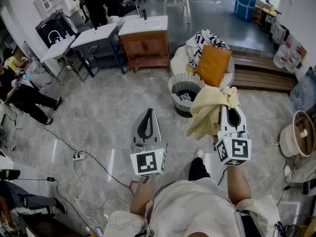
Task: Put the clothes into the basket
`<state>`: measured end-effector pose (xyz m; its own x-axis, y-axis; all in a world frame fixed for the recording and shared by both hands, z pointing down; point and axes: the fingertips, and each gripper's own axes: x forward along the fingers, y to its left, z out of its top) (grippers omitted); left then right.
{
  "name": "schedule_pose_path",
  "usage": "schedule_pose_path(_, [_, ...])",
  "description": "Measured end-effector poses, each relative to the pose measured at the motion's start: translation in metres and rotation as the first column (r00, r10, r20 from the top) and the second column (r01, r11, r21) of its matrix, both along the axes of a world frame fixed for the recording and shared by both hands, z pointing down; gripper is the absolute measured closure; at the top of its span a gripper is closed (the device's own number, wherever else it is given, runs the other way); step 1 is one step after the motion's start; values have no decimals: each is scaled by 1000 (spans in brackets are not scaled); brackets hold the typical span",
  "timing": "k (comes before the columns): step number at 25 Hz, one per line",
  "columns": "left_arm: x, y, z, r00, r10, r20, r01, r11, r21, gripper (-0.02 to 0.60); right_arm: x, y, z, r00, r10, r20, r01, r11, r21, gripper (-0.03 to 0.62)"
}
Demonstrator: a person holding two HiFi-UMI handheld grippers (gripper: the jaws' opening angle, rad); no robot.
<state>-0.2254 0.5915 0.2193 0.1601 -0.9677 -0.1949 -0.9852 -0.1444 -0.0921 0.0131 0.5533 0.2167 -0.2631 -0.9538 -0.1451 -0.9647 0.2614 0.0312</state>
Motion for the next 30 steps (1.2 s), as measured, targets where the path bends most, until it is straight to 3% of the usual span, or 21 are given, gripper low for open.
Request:
schedule_pose_path(9, [3, -18, 5, 1000, 2, -13, -2, 1000, -12, 577, 3, -17, 5, 1000, 1, -5, -2, 1000, -15, 577])
schedule_pose_path(19, [8, -52, 31, 1000, 22, -19, -23, 997, -77, 577, 11, -47, 31, 999, 30, 10, -29, 997, -78, 577])
schedule_pose_path(30, [22, -121, 64, 1000, 5, -5, -6, 987, -158, 577, 28, -120, 67, 998, 45, 38, -39, 988, -152, 577])
